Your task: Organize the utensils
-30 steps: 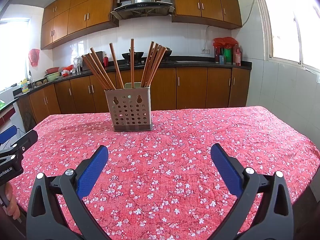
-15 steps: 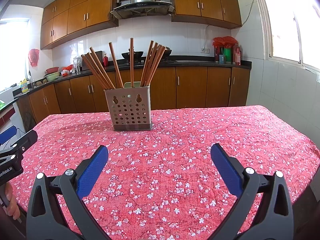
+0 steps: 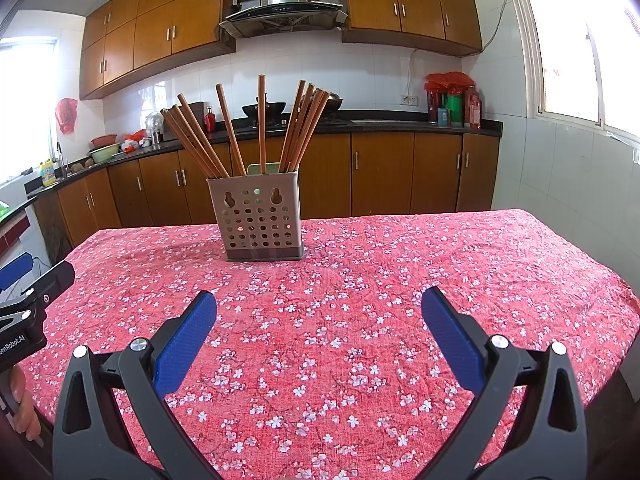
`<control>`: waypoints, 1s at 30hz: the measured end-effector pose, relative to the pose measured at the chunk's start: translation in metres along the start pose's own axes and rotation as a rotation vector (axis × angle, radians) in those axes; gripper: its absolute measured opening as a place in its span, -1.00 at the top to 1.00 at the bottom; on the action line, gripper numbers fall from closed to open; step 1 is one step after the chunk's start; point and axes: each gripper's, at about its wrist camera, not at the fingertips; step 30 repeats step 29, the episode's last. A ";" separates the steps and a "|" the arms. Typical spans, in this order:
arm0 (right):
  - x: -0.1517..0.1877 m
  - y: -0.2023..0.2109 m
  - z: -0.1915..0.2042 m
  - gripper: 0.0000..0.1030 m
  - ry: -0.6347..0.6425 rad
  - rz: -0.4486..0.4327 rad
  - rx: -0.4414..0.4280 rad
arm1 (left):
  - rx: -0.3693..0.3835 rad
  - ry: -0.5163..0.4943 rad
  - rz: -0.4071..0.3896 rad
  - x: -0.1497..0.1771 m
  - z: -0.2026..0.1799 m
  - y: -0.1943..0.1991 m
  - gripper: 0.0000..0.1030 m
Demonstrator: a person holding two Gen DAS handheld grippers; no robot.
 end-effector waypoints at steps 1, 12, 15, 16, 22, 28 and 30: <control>0.001 0.001 0.000 -0.97 0.000 0.001 0.000 | 0.000 -0.001 0.000 0.000 0.000 0.000 -0.92; 0.000 0.000 0.000 -0.97 0.000 0.001 0.001 | 0.000 -0.001 0.004 0.002 -0.001 0.000 -0.92; 0.000 0.000 0.000 -0.97 -0.001 0.002 0.001 | -0.003 0.000 0.006 0.004 -0.004 -0.001 -0.92; 0.000 0.000 0.000 -0.97 -0.001 0.002 0.001 | -0.003 0.000 0.006 0.004 -0.004 -0.002 -0.92; 0.002 0.000 0.003 -0.97 -0.003 0.005 0.004 | -0.009 0.002 0.008 0.005 -0.006 -0.003 -0.92; 0.002 0.001 0.004 -0.97 -0.005 0.008 0.006 | -0.014 0.007 0.014 0.007 -0.008 -0.003 -0.92; 0.001 0.000 0.004 -0.97 -0.006 0.007 0.007 | -0.013 0.007 0.014 0.007 -0.008 -0.003 -0.92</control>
Point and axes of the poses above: each gripper's, at about its wrist camera, not at the fingertips, and y roughly against the way its jaws point, z to its left, x to its underside, and after that the axes turned 13 degrees about -z, right-handed
